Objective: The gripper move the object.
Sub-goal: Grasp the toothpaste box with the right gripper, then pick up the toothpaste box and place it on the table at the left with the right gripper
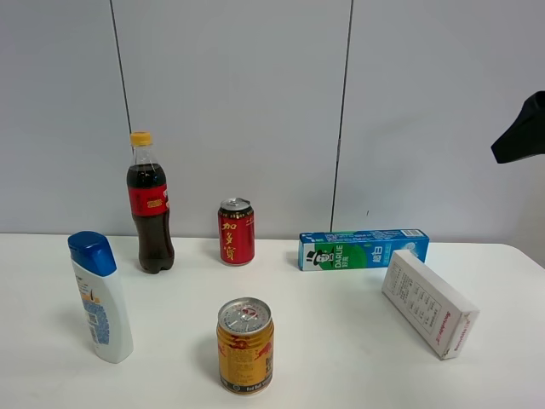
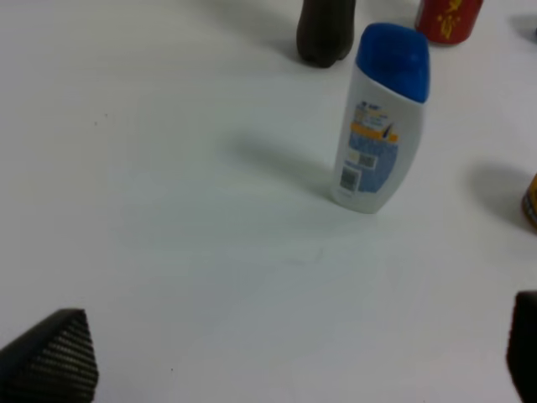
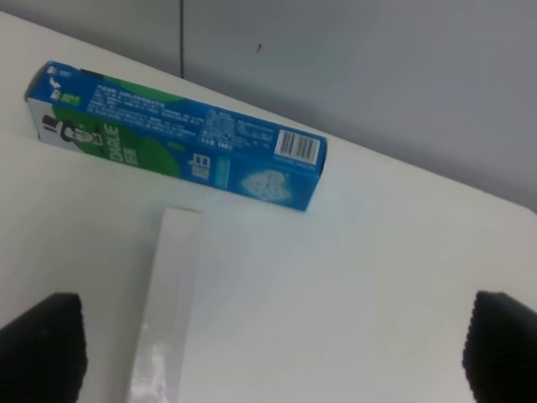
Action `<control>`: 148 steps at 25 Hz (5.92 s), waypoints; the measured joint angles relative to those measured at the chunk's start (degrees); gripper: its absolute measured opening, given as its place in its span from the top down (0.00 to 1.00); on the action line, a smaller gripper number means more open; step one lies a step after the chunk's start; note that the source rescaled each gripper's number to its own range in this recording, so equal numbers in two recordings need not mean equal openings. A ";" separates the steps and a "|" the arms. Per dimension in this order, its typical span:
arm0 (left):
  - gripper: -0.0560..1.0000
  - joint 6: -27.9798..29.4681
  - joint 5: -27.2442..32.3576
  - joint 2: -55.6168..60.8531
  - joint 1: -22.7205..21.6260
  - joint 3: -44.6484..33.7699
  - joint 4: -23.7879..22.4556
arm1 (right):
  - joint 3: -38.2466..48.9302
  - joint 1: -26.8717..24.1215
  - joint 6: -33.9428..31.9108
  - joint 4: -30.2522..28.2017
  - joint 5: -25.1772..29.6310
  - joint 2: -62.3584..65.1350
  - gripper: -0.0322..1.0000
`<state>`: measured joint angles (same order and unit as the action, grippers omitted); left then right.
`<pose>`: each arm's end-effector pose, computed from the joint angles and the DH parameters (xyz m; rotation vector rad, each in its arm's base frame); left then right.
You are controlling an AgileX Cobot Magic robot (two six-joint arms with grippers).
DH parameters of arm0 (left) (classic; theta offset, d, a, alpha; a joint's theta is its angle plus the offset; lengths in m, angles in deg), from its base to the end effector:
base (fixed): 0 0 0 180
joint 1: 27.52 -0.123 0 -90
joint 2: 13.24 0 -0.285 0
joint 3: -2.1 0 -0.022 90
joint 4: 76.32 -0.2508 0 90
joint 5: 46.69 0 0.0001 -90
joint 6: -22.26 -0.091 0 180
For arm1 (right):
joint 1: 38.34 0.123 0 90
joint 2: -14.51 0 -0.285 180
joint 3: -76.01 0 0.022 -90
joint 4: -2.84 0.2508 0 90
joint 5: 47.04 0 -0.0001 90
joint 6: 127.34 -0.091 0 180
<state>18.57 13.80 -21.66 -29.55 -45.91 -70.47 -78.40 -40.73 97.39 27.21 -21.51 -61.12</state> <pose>-0.0040 -0.0082 0.2808 0.0338 2.0366 -0.0595 0.2535 0.0057 0.3208 -0.4778 2.1131 -0.0547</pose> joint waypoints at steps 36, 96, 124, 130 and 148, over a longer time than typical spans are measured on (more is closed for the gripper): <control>0.00 0.00 0.00 0.00 0.00 0.00 0.00 | -49.46 12.57 0.92 -22.96 22.36 -45.71 0.16; 0.00 0.00 0.00 0.00 0.00 0.00 0.00 | -49.86 18.64 -0.07 -25.06 5.17 -63.59 0.08; 0.00 0.00 0.00 0.00 0.00 0.00 0.00 | -50.05 18.64 -6.16 -25.67 -0.57 -68.19 0.90; 0.00 0.00 0.00 0.00 0.00 0.00 0.00 | -50.05 18.57 -7.61 -28.83 -0.10 -67.59 0.97; 0.00 0.00 0.00 0.00 0.00 0.00 0.00 | -49.85 16.61 -7.77 -26.13 18.44 -49.78 0.97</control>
<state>18.57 13.80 -21.66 -29.55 -45.91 -70.47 -128.25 -24.12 89.62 1.08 -3.07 -110.91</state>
